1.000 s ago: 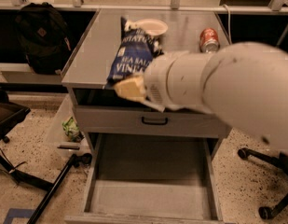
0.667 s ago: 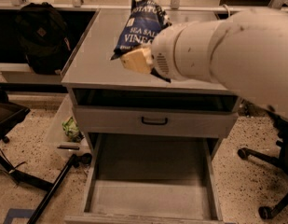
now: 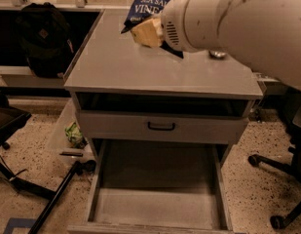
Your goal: Pick blue chip bag from middle drawer and place on counter
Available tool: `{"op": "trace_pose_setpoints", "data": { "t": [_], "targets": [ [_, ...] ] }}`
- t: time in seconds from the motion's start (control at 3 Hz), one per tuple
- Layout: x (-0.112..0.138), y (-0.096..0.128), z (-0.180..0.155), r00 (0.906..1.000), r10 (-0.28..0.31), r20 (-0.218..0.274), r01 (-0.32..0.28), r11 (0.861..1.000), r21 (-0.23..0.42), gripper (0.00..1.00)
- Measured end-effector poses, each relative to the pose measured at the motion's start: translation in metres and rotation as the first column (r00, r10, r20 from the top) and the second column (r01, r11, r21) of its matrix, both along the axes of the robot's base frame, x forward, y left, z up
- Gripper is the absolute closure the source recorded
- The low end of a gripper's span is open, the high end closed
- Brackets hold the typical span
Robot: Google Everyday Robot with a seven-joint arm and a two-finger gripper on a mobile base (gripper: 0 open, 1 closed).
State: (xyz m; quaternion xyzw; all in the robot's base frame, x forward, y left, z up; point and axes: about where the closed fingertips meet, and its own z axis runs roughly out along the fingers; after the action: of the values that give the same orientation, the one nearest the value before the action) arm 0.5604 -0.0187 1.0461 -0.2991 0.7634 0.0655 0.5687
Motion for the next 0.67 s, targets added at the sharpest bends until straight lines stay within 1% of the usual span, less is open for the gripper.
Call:
{"op": "trace_pose_setpoints", "data": {
  "t": [0.33, 0.67],
  "targets": [
    [0.052, -0.021, 0.0, 0.9974, -0.054, -0.046, 0.054, 0.998, -0.018, 1.0],
    [0.128, -0.072, -0.044, 0.967, -0.16, -0.199, 0.153, 0.987, -0.049, 1.0]
  ]
}}
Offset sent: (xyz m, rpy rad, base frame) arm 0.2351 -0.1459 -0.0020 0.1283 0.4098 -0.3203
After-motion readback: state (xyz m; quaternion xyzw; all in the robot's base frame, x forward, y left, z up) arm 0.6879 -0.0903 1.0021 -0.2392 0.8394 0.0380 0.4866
